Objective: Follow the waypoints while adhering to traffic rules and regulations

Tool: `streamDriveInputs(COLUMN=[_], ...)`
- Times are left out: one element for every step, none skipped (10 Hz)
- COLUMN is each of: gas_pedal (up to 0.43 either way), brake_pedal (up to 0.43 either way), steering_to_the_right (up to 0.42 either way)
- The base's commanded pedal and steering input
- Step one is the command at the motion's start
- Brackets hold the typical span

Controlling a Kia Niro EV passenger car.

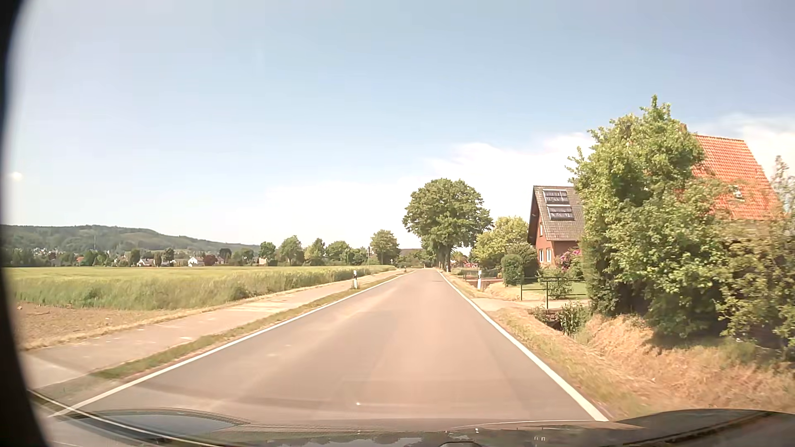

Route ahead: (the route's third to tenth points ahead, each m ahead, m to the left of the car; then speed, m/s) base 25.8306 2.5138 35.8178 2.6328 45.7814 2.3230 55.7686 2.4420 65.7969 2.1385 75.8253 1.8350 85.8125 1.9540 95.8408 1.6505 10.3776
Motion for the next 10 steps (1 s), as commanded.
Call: streamDriveInputs(gas_pedal=[0.398,0.398,0.398,0.398,0.398,0.398,0.398,0.398,0.398,0.398], brake_pedal=[0.0,0.0,0.0,0.0,0.0,0.0,0.0,0.0,0.0,0.0], steering_to_the_right=[-0.003,-0.003,-0.003,-0.003,-0.003,-0.003,-0.003,-0.003,-0.003,-0.003])
